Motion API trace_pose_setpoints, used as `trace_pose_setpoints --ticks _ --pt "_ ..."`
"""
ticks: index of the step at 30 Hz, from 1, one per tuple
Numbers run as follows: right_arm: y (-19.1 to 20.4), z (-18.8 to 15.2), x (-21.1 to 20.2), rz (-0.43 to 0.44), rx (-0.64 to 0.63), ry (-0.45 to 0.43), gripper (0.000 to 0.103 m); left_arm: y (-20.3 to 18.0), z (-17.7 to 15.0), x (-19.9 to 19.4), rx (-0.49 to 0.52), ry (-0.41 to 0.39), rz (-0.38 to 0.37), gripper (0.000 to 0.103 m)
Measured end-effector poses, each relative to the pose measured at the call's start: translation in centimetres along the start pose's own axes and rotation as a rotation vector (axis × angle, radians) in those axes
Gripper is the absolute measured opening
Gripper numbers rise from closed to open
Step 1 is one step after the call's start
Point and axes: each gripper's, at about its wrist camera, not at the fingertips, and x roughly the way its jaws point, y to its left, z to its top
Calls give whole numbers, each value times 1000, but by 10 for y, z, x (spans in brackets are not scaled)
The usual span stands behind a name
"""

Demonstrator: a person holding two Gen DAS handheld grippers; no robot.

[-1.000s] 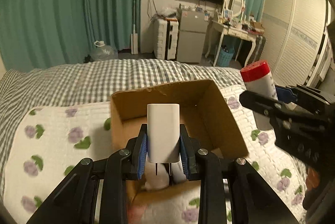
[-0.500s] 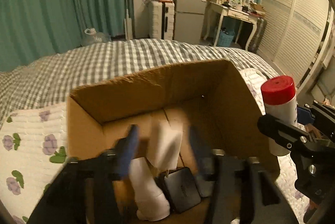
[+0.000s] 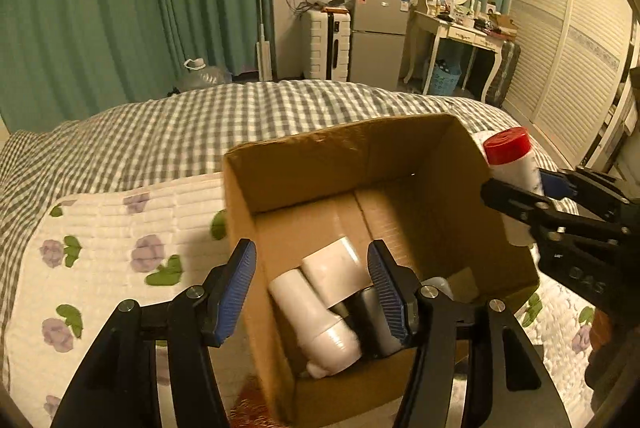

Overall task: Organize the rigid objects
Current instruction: 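Place the adapter into the box with the left tool while the right tool drops the bottle in, then move the right tool to the black cylinder while the left tool approaches the red card case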

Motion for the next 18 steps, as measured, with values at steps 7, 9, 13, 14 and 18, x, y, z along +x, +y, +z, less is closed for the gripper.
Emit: trace_pose_setpoints --ticks 7,9,13,14,18 --pt "17 8 6 -19 -29 -33 65 15 -7 -7 -27 -5 6 61" --pt "17 9 -5 -25 -28 -59 69 18 -10 -13 -37 -1 11 61" --pt "12 4 -35 -21 -34 -69 69 23 -19 -35 -61 -9 15 61" --pt "11 1 -44 -23 -41 -71 70 24 -22 -42 -69 -16 16 61" --pt "5 -15 -79 -41 -71 -54 70 25 -38 -71 -84 -38 29 61"
